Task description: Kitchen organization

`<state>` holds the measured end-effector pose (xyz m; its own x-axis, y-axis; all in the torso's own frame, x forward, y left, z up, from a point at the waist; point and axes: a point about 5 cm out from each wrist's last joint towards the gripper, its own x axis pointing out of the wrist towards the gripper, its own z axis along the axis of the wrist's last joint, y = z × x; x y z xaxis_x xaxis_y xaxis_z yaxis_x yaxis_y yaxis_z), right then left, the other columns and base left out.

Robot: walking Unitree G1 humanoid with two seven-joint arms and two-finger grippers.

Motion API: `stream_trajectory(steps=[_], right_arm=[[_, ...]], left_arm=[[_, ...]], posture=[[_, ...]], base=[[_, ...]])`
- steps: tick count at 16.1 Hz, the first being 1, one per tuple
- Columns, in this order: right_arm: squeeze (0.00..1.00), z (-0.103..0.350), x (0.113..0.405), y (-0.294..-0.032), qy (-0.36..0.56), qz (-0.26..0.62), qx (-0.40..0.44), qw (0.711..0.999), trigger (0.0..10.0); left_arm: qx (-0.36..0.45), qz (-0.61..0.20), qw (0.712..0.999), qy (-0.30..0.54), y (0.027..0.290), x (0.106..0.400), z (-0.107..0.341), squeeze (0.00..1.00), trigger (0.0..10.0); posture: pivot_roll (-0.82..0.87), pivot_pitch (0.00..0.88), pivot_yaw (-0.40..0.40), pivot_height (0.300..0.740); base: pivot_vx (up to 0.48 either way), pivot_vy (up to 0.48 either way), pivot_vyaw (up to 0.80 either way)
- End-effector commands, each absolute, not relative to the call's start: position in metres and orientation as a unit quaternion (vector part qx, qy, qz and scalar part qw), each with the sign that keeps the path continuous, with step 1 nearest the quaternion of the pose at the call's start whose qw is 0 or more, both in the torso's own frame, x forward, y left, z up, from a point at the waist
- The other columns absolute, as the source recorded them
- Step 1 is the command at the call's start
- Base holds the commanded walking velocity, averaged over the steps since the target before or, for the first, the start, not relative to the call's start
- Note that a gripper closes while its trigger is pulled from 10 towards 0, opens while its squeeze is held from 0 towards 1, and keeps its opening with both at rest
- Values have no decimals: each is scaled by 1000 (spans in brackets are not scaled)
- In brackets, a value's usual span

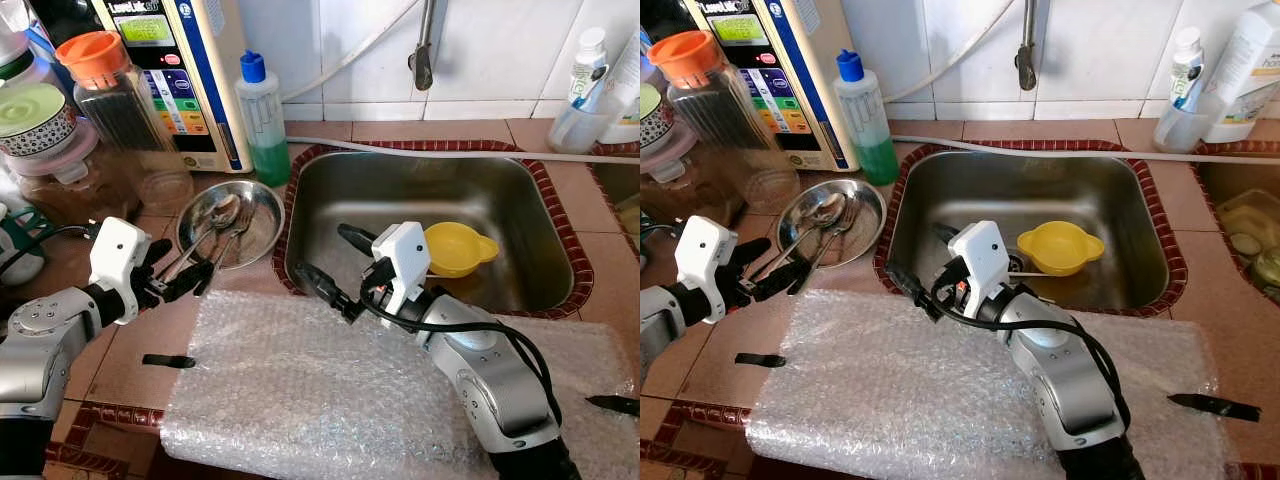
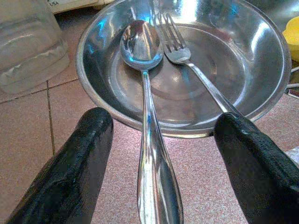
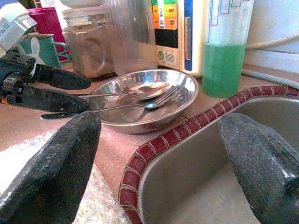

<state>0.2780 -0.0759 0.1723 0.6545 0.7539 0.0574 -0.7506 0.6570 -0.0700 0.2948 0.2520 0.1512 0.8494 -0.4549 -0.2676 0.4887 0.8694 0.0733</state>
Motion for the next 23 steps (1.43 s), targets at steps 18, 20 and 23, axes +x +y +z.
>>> stream_trajectory(steps=[18, 20, 23], right_arm=[[0, 173, 279, -73, -55, 419, -46, 905, 10000], [0, 173, 281, -73, -56, 416, -47, 906, 10000], [0, 174, 282, -74, -60, 412, -48, 908, 10000]], left_arm=[[87, -262, 951, 138, 251, 294, 156, 0, 0], [91, -258, 952, 136, 252, 295, 157, 0, 0], [102, -238, 957, 128, 257, 296, 159, 0, 0]], posture=[[-175, 147, 119, 740], [-175, 147, 119, 740], [-171, 146, 119, 740]], base=[[0, 0, 0], [0, 0, 0], [0, 0, 0]])
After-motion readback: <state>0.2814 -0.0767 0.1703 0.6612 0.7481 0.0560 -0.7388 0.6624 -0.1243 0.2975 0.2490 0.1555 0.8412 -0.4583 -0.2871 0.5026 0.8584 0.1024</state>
